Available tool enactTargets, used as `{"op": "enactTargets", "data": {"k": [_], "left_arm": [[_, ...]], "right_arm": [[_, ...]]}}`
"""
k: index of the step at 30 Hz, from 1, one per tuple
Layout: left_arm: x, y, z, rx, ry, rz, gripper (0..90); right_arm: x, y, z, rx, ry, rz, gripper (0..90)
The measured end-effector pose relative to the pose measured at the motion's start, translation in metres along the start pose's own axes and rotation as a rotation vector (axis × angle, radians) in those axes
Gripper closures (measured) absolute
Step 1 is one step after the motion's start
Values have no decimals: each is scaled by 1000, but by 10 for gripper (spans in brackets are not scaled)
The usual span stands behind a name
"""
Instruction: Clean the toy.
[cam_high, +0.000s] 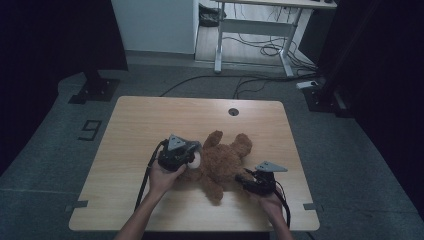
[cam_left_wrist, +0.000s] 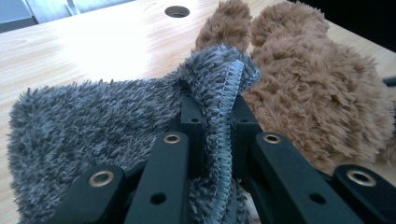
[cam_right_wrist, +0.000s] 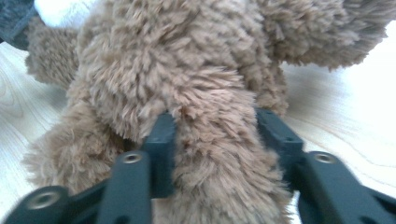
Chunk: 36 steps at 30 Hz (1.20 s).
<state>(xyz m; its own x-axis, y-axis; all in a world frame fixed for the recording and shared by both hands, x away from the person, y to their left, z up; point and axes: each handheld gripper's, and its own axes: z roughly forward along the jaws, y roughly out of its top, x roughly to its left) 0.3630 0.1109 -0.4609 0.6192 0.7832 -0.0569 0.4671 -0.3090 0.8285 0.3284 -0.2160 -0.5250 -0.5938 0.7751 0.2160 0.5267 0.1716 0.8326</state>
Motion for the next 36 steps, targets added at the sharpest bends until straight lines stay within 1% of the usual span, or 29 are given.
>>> {"op": "enactTargets", "data": {"k": [2, 4, 6, 7, 10, 13, 15, 18, 22, 24, 26, 27, 29, 32, 34, 36], "left_arm": [[0, -5, -3, -9, -17, -9, 802], [0, -9, -6, -21, -45, -26, 803], [-1, -14, -10, -30, -64, -33, 804], [-2, -16, -12, -36, -71, -38, 804], [-4, -22, -15, -50, -78, -44, 804], [-6, -26, -17, -59, -78, -41, 804], [-7, -27, -18, -61, -76, -38, 804], [-7, -28, -19, -65, -81, -44, 803], [-6, -29, -19, -69, -90, -55, 803], [-6, -29, -19, -70, -89, -54, 803], [-7, -30, -20, -69, -90, -52, 803], [-7, -31, -20, -69, -92, -53, 803], [-7, -31, -20, -72, -95, -55, 802], [-7, -32, -20, -80, -95, -59, 801], [-8, -33, -20, -88, -93, -58, 801], [-7, -33, -19, -92, -92, -58, 800]], "right_arm": [[0, 3, -5, -25, 11, 13, 425], [1, 7, -9, -58, 13, 26, 380], [2, 13, -12, -79, 5, 40, 332], [3, 17, -11, -75, 3, 52, 304], [6, 23, -4, -65, 25, 71, 283], [12, 28, 7, -37, 29, 61, 249], [13, 32, 12, -35, 32, 72, 231], [13, 37, 16, -21, 30, 73, 209], [12, 39, 19, -3, 42, 79, 194], [14, 39, 21, 14, 40, 68, 186], [16, 37, 24, 34, 43, 48, 214], [18, 35, 26, 36, 33, 29, 256], [20, 33, 27, 33, 25, 8, 328], [20, 31, 28, 32, 33, -2, 453], [18, 30, 28, 28, 46, 7, 507], [17, 29, 28, 13, 45, 4, 543]]}}
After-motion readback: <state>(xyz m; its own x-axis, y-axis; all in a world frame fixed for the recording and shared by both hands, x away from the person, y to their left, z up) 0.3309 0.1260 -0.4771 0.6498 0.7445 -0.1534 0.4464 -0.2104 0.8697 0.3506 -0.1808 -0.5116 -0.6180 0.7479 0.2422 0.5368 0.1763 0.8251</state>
